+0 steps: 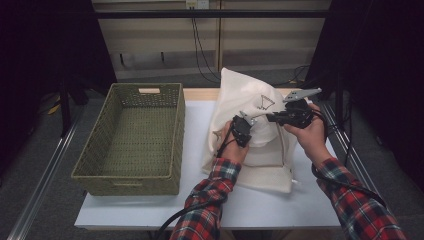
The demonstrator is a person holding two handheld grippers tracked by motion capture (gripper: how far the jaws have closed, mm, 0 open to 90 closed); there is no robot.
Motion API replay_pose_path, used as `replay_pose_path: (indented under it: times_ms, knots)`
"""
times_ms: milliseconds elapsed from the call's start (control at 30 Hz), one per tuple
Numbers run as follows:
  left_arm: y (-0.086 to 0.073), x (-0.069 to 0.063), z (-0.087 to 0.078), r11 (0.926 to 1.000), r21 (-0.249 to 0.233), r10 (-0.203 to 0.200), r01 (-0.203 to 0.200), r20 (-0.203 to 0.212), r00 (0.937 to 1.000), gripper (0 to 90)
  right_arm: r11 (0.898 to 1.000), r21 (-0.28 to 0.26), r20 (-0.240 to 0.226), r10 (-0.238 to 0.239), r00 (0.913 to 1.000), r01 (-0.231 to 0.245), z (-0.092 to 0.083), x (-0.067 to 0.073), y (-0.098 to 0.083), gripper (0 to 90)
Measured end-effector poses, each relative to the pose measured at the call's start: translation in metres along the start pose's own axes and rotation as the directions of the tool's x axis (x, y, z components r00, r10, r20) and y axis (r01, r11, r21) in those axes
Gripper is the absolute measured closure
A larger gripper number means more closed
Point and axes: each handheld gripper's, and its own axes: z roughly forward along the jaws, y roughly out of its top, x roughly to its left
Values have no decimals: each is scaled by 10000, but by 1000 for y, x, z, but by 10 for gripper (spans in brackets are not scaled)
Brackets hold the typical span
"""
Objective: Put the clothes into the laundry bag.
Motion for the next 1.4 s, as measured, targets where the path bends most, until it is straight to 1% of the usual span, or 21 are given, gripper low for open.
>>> replay_pose_path:
  times_ms: [33, 100, 167, 200, 267, 367, 400, 433, 533, 633, 667, 700, 800, 833, 900, 933, 1133, 1233, 1267, 1300, 1400]
  knots:
    - [1, 6, 0, 9998, 68, 188, -187, -114, 9998, 795, 10000, -26, -10, -33, 10000, 33, 1, 0, 0, 864]
    - [0, 8, 1, 9999, 115, 96, -94, -155, 9998, 794, 10000, -26, -62, -14, 10000, 13, 2, 1, -1, 864]
    - [-5, 9, 5, 10000, 25, 15, -15, 2, 10000, 789, 10000, 16, -108, -29, 9999, 29, 4, 3, -1, 864]
    - [-6, 8, 5, 9998, 10, -198, 198, 65, 9998, 784, 10000, 42, -120, -17, 9999, 18, 5, 4, -1, 864]
    - [-9, 8, 2, 9998, -21, -214, 214, 257, 9994, 757, 10000, 71, -114, 27, 9999, -26, 6, 5, -2, 864]
    - [-13, 7, -3, 9973, -127, -718, 729, 732, 9947, 668, 10000, 91, -173, -13, 9998, 15, 8, 5, -2, 864]
    - [-14, 8, -6, 9979, -53, -644, 649, 724, 9953, 624, 9999, 109, -185, -27, 9998, 29, 9, 6, -1, 864]
    - [-16, 8, -7, 9976, -195, -650, 671, 924, 9936, 578, 9999, 107, -125, -31, 9999, 33, 10, 7, -1, 864]
    - [-18, 10, -13, 9976, -169, -647, 671, 1129, 9915, 465, 9999, 127, -113, -52, 9999, 54, 10, 9, 2, 864]
    - [-20, 10, -18, 9933, -222, -1096, 1136, 1339, 9849, 344, 9998, 165, -155, -110, 9998, 113, 12, 11, 4, 864]
    - [-21, 10, -21, 9921, -283, -1176, 1223, 1320, 9843, 334, 9998, 187, -174, -115, 9998, 118, 12, 11, 5, 864]
    - [-20, 10, -23, 9933, -328, -1057, 1109, 1325, 9855, 318, 9997, 212, -166, -141, 9998, 145, 13, 12, 5, 864]
    - [-20, 10, -29, 9909, -235, -1267, 1327, 1723, 9769, 265, 9997, 190, -221, -177, 9996, 182, 14, 14, 8, 864]
    - [-20, 9, -31, 9894, -294, -1347, 1421, 1792, 9746, 254, 9995, 210, -254, -212, 9995, 217, 13, 14, 8, 864]
    - [-20, 8, -33, 9896, -331, -1318, 1399, 1784, 9751, 237, 9996, 202, -250, -198, 9995, 203, 13, 15, 9, 864]
    - [-20, 7, -37, 9897, -386, -1279, 1377, 1916, 9731, 230, 9996, 230, -247, -166, 9996, 172, 11, 16, 10, 862]
    - [-22, 7, -49, 9880, -644, -1245, 1403, 2048, 9708, 211, 9996, 221, -605, -180, 9980, 194, 6, 20, 10, 861]
    - [-25, 7, -53, 9884, -559, -1262, 1412, 2152, 9684, 196, 9995, 201, -701, -248, 9972, 263, 4, 23, 10, 860]
    - [-26, 7, -54, 9882, -596, -1252, 1408, 2140, 9688, 195, 9995, 168, -759, -269, 9967, 283, 3, 24, 10, 860]
    - [-28, 6, -56, 9899, -589, -1143, 1291, 2075, 9715, 191, 9995, 168, -761, -260, 9968, 273, 3, 25, 9, 859]
    - [-31, 6, -60, 9899, -619, -1117, 1275, 2128, 9707, 190, 9992, 222, -866, -311, 9958, 332, 3, 27, 7, 857]
